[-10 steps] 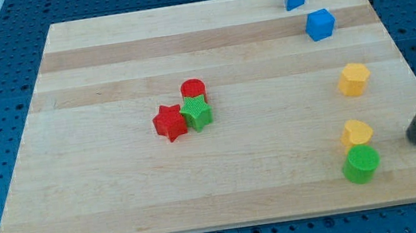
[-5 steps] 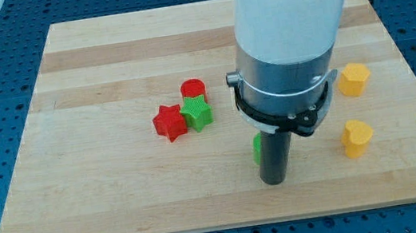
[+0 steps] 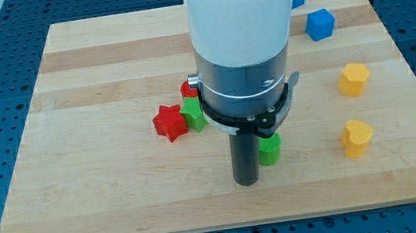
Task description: Drag the green circle to the right of green star
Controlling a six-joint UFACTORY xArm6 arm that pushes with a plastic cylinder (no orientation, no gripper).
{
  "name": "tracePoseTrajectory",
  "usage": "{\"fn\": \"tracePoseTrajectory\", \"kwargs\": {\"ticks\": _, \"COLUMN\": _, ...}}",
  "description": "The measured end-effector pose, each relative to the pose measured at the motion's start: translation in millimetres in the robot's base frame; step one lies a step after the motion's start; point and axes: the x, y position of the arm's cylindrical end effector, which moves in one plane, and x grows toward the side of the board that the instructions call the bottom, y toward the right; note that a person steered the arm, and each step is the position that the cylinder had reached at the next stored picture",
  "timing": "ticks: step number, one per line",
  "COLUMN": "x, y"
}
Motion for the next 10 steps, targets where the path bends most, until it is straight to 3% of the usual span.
{"fn": "tracePoseTrajectory", "kwargs": {"ticks": 5, "x": 7, "y": 6}}
{"fn": "tracePoseTrajectory", "kwargs": {"ticks": 6, "x": 0, "y": 35}}
{"fn": "tracePoseTrajectory", "kwargs": {"ticks": 10, "x": -29, "y": 58}}
